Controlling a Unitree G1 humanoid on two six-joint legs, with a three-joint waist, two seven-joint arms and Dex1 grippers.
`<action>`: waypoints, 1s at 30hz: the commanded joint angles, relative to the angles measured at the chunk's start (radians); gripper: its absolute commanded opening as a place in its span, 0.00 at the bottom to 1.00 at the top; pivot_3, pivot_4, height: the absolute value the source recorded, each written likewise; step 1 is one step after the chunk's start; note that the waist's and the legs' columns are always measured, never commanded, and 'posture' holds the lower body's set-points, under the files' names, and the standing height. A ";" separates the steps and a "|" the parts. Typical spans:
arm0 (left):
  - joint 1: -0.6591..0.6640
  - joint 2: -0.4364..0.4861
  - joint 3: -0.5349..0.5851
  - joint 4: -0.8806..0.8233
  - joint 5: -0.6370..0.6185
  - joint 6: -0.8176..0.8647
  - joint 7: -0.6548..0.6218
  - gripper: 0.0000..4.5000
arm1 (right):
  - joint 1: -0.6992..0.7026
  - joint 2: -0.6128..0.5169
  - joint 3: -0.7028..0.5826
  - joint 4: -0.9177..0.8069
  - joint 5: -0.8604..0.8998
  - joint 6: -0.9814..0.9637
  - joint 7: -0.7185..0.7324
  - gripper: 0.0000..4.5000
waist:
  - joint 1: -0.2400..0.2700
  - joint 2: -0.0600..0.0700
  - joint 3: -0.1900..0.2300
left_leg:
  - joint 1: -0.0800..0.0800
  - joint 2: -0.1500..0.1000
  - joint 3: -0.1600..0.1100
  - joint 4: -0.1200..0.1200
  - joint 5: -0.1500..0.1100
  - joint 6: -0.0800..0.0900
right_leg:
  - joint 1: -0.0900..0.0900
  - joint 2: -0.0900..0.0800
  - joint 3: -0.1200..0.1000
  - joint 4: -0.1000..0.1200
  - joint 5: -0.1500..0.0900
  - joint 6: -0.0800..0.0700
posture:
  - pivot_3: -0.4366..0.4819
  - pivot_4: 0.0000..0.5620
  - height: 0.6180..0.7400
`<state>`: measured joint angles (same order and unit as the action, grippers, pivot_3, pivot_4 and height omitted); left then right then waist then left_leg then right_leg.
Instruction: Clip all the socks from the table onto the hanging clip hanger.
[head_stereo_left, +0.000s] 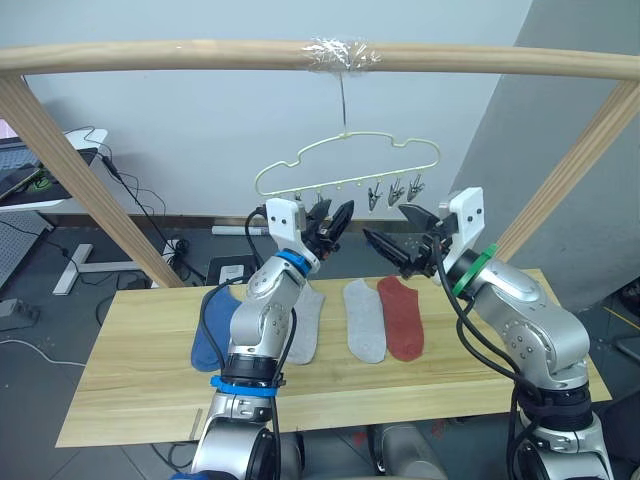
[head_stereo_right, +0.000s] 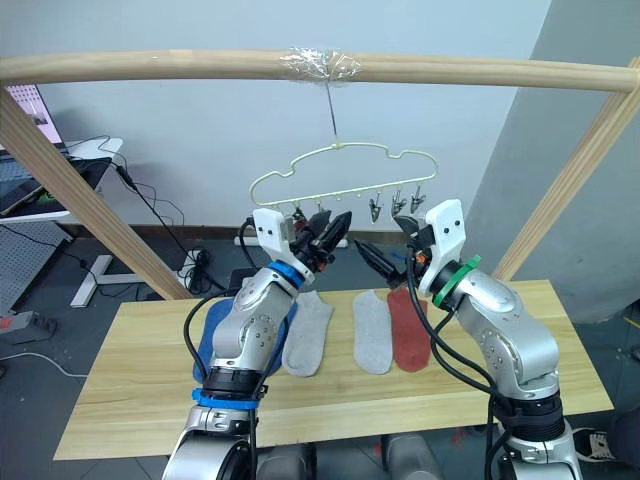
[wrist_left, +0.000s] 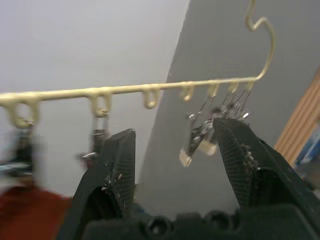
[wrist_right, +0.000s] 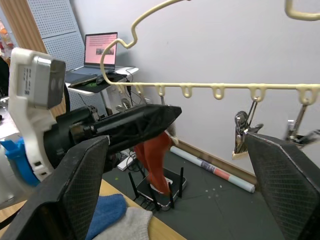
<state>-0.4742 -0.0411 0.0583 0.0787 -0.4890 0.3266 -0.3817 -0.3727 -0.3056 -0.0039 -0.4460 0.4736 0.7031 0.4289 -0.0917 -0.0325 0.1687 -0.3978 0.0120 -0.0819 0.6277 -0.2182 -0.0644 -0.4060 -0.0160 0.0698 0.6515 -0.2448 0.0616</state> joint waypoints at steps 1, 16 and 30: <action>0.018 0.012 0.001 -0.065 -0.018 0.035 0.007 0.60 | -0.023 -0.001 -0.019 -0.011 0.004 -0.029 -0.005 1.00 | 0.000 0.000 0.000 | 0.000 0.000 0.000 0.000 0.000 0.000 | 0.000 0.000 0.000 0.000 0.000 0.000 | 0.33 0.24 1.00; 0.176 0.177 -0.087 -0.099 0.302 -0.247 0.039 0.49 | 0.000 -0.040 0.028 -0.059 -0.008 -0.068 0.035 1.00 | 0.004 0.001 0.001 | 0.000 0.000 0.000 0.000 0.000 0.000 | 0.000 0.000 0.000 0.000 0.000 -0.001 | 0.35 0.27 1.00; 0.109 0.146 -0.057 0.030 0.405 -0.369 0.166 0.15 | -0.004 -0.039 0.033 -0.082 0.000 -0.065 0.031 1.00 | 0.004 0.001 0.001 | 0.000 0.000 0.000 0.000 0.000 0.000 | 0.000 0.000 0.000 -0.001 0.000 -0.001 | 0.33 0.28 1.00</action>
<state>-0.3474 0.1131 -0.0048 0.1240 -0.0897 -0.0129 -0.2276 -0.3650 -0.3453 0.0337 -0.4772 0.4626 0.6524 0.4607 -0.0877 -0.0317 0.1699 -0.3979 0.0123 -0.0818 0.6274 -0.2183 -0.0643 -0.4061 -0.0156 0.0702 0.6506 -0.2445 0.0610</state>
